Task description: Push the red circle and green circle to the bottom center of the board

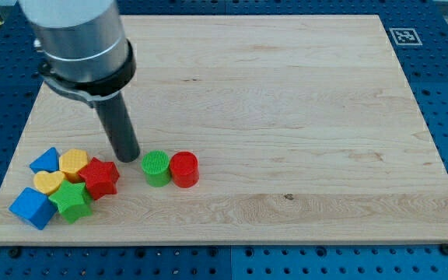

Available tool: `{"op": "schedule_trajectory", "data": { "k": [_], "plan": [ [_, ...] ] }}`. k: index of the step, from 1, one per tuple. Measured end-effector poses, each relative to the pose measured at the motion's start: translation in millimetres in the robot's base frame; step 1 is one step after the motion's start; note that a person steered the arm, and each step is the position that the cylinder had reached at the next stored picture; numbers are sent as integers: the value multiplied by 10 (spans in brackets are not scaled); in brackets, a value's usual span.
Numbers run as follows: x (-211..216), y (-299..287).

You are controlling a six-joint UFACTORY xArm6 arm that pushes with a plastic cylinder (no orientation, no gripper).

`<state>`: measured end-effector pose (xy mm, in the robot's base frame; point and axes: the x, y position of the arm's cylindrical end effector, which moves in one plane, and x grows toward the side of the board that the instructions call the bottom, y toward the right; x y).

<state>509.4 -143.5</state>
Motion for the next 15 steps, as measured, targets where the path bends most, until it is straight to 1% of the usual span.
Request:
{"op": "schedule_trajectory", "data": {
  "k": [4,10,11,12,14,15],
  "plan": [
    [276,164],
    [276,1282],
    [160,1339],
    [-12,1540],
    [-70,2154],
    [-17,2141]
  ]
}}
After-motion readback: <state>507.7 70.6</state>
